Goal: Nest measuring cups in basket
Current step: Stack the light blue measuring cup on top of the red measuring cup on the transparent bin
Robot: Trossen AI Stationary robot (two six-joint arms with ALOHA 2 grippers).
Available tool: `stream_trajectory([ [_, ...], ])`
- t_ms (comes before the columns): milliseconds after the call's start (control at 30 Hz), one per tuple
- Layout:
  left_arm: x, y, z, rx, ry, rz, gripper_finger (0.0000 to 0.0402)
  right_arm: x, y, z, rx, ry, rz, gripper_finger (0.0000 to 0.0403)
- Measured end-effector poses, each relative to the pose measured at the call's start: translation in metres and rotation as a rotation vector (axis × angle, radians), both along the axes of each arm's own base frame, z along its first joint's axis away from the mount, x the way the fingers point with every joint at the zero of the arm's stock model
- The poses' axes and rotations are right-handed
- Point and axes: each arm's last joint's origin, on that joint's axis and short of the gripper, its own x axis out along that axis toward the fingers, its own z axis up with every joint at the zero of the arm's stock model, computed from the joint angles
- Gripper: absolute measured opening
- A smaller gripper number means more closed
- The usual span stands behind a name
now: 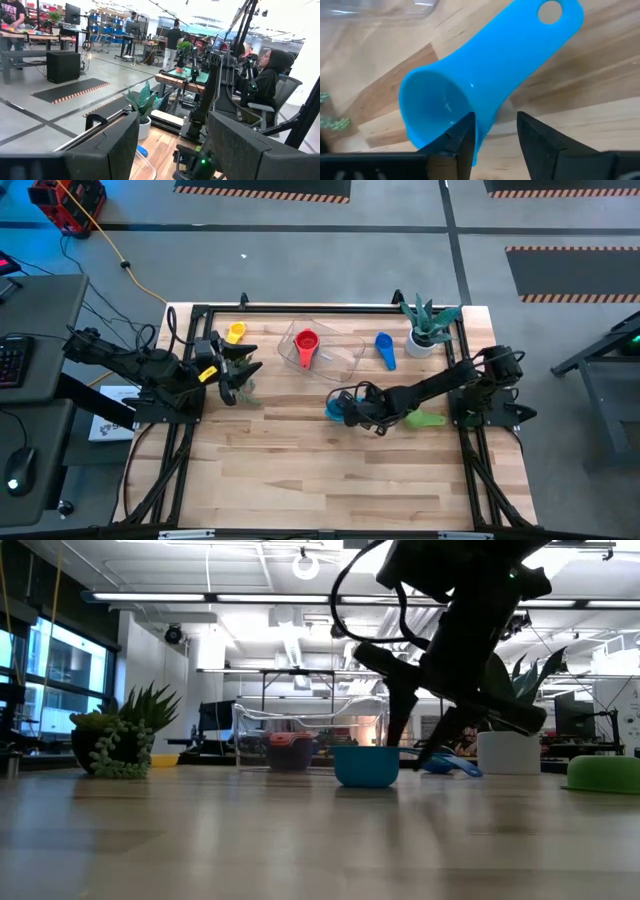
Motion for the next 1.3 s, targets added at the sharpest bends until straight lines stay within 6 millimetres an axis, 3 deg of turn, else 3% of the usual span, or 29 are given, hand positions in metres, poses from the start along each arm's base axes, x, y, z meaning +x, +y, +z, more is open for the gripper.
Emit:
stream_trajectory([
  [433,0.0,0.0,0.0,0.0,0.001,0.001,0.0229,-0.001,-0.002,-0.001,-0.077,0.019,0.024,0.0011],
  [600,0.0,0.0,0.0,-0.01,-0.003,0.0,0.0229,-0.004,0.005,0.006,-0.094,0.008,0.097,0.0008],
  [867,0.001,0.0,0.0,-0.034,-0.014,-0.002,0.0229,-0.03,0.026,0.063,-0.186,-0.1,0.386,0.0002],
  [1000,0.012,-0.005,-0.005,-0.015,0.018,0.002,0.0229,-0.043,0.026,0.095,-0.281,-0.203,0.353,0.0002],
  [1133,0.03,-0.012,-0.014,0.001,0.063,-0.005,0.0229,-0.039,0.014,0.127,-0.436,-0.215,0.299,0.0001],
  [1300,0.05,-0.016,-0.005,-0.104,0.129,0.019,0.0229,-0.017,-0.007,0.16,-0.613,-0.058,0.373,0.0001],
])
